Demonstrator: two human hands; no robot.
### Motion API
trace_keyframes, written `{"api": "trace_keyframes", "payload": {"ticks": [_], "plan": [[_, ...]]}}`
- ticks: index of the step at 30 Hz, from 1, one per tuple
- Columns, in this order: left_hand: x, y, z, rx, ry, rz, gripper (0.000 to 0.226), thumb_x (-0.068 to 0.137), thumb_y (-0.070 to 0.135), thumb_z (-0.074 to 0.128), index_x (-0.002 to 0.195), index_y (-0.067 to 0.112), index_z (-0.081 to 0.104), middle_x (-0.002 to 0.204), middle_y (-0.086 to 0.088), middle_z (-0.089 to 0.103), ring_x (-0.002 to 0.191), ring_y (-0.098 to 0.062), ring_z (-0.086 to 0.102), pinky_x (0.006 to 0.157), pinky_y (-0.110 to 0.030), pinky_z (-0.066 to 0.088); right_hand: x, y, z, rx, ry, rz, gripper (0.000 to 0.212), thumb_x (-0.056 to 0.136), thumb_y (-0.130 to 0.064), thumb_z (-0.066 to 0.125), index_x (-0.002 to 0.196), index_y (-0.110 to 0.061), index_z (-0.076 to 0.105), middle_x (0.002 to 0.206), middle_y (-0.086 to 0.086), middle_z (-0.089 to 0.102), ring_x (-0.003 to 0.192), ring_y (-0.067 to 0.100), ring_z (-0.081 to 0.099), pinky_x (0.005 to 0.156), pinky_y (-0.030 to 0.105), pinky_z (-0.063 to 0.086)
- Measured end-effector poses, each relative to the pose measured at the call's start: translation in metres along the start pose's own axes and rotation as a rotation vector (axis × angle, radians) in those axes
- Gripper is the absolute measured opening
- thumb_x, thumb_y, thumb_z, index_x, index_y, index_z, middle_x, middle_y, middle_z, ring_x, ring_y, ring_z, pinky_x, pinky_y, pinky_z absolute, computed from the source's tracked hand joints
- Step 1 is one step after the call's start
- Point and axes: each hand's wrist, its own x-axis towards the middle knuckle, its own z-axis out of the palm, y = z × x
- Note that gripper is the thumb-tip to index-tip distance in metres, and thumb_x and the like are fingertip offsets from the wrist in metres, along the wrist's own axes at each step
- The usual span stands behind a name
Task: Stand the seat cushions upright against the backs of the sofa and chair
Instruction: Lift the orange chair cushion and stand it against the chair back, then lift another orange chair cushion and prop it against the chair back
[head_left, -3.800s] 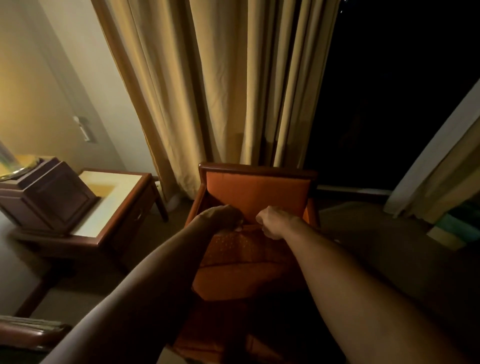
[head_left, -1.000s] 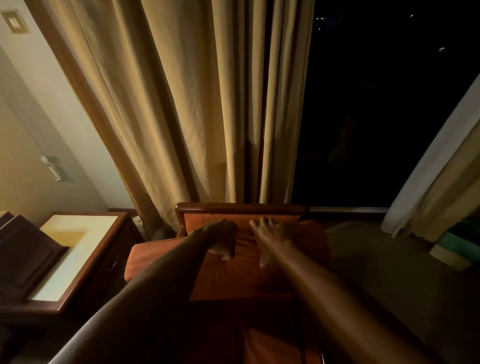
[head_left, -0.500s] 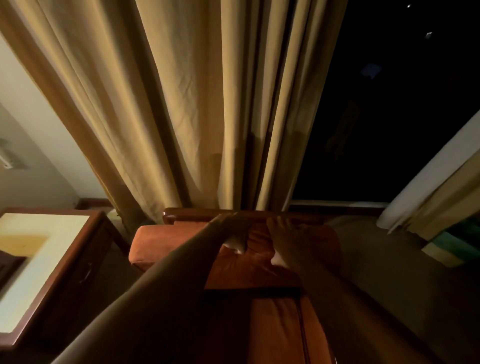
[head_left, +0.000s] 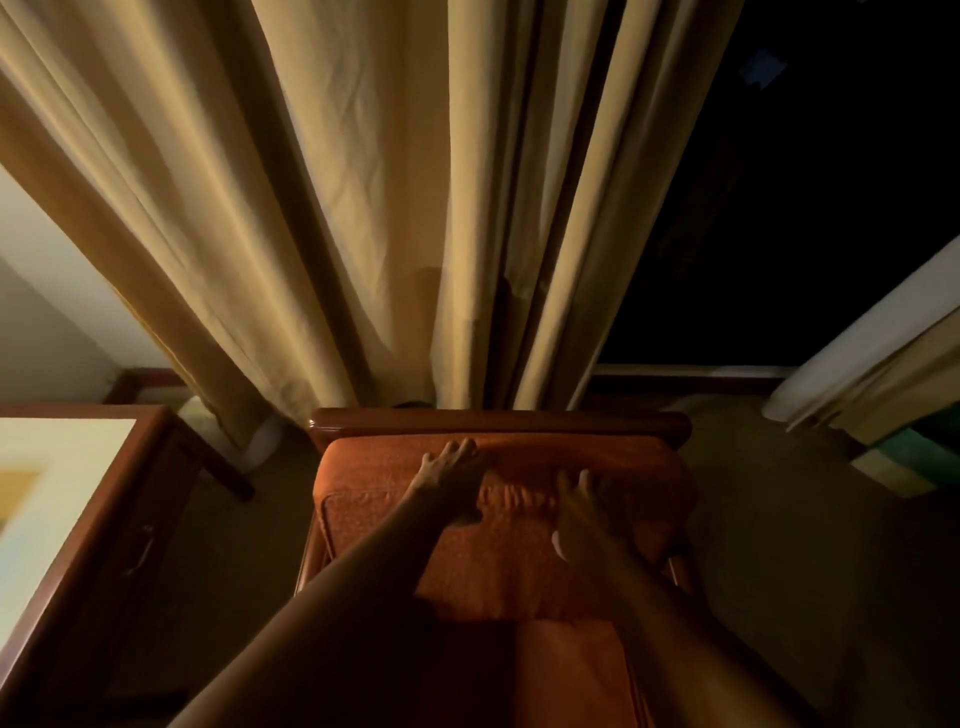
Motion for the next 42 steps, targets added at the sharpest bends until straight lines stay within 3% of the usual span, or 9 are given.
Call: {"api": "trace_keyframes", "payload": {"ticks": [7, 11, 14, 18, 23, 28, 31, 39, 42], "plan": [[-0.022, 0.003, 0.001, -0.036, 0.044, -0.008, 0.076, 0.083, 0.032, 0.071, 0.147, 0.020, 0.031, 0.146, -0.009, 0.035, 0.134, -0.029, 0.038, 0.105, -0.051, 0.040, -0.005, -0.013, -0.010, -0.061, -0.135, -0.029, 0.080, 0.097, -0.032, 0.056, 0.156, -0.009, 0.007, 0.161, 0.022, 0.008, 0.147, 0.043, 0.012, 0.119, 0.053, 0.019], [-0.055, 0.009, 0.001, -0.050, 0.035, -0.054, 0.069, 0.086, 0.032, 0.067, 0.145, 0.019, 0.033, 0.144, -0.011, 0.038, 0.132, -0.030, 0.042, 0.101, -0.049, 0.044, -0.033, -0.027, -0.032, -0.021, -0.140, -0.039, 0.053, 0.106, -0.021, 0.029, 0.156, -0.018, 0.012, 0.163, 0.014, 0.010, 0.149, 0.035, 0.015, 0.120, 0.050, 0.016], [-0.087, 0.014, 0.001, -0.093, 0.038, -0.107, 0.063, 0.088, 0.030, 0.065, 0.144, 0.019, 0.037, 0.142, -0.011, 0.041, 0.128, -0.030, 0.046, 0.099, -0.047, 0.046, -0.064, -0.040, -0.038, 0.034, -0.086, -0.112, 0.052, 0.106, -0.015, 0.023, 0.157, -0.021, 0.013, 0.164, 0.010, 0.005, 0.149, 0.035, 0.011, 0.119, 0.051, 0.016], [-0.143, 0.021, 0.013, -0.162, 0.074, -0.215, 0.062, 0.088, 0.032, 0.064, 0.143, 0.020, 0.038, 0.142, -0.011, 0.043, 0.127, -0.032, 0.049, 0.099, -0.047, 0.047, -0.106, -0.054, -0.035, -0.053, 0.031, -0.258, 0.054, 0.101, -0.013, 0.035, 0.153, -0.019, 0.026, 0.157, 0.013, 0.028, 0.142, 0.034, 0.031, 0.116, 0.046, 0.028], [-0.239, 0.032, 0.046, -0.303, 0.168, -0.395, 0.053, 0.088, 0.031, 0.063, 0.136, 0.019, 0.046, 0.135, -0.012, 0.048, 0.120, -0.033, 0.055, 0.094, -0.047, 0.051, -0.167, -0.082, -0.017, -0.181, 0.049, -0.476, 0.057, 0.096, -0.022, 0.050, 0.150, -0.017, 0.030, 0.150, 0.013, 0.037, 0.139, 0.031, 0.036, 0.112, 0.044, 0.034], [-0.378, 0.051, 0.092, -0.474, 0.282, -0.664, 0.047, 0.088, 0.028, 0.064, 0.132, 0.019, 0.049, 0.126, -0.009, 0.053, 0.108, -0.027, 0.060, 0.086, -0.040, 0.054, -0.263, -0.146, 0.023, -0.317, 0.077, -0.773, 0.051, 0.094, -0.032, 0.056, 0.141, -0.016, 0.042, 0.141, 0.012, 0.046, 0.132, 0.032, 0.043, 0.104, 0.045, 0.040], [-0.485, 0.052, 0.128, -0.494, 0.367, -0.901, 0.053, 0.088, 0.030, 0.065, 0.137, 0.019, 0.045, 0.129, -0.009, 0.052, 0.116, -0.028, 0.057, 0.093, -0.044, 0.052, -0.342, -0.210, 0.056, -0.418, 0.077, -0.981, 0.048, 0.093, -0.032, 0.059, 0.137, -0.018, 0.045, 0.137, 0.010, 0.049, 0.129, 0.029, 0.046, 0.100, 0.044, 0.044], [-0.785, 0.094, 0.236, -0.648, 0.544, -1.559, 0.049, 0.090, 0.026, 0.061, 0.136, 0.014, 0.047, 0.133, -0.012, 0.052, 0.119, -0.031, 0.055, 0.094, -0.040, 0.047, -0.623, -0.343, 0.176, -0.584, 0.123, -1.731, 0.047, 0.095, -0.026, 0.057, 0.140, -0.018, 0.044, 0.133, 0.008, 0.052, 0.125, 0.028, 0.052, 0.097, 0.043, 0.048], [-0.896, 0.142, 0.287, -0.773, 0.723, -1.764, 0.048, 0.094, 0.025, 0.058, 0.137, 0.008, 0.047, 0.133, -0.016, 0.054, 0.123, -0.033, 0.054, 0.088, -0.028, 0.047, -0.745, -0.368, 0.233, -0.673, 0.128, -1.933, 0.047, 0.093, -0.027, 0.059, 0.138, -0.017, 0.047, 0.134, 0.009, 0.052, 0.124, 0.028, 0.052, 0.094, 0.041, 0.048]]}}
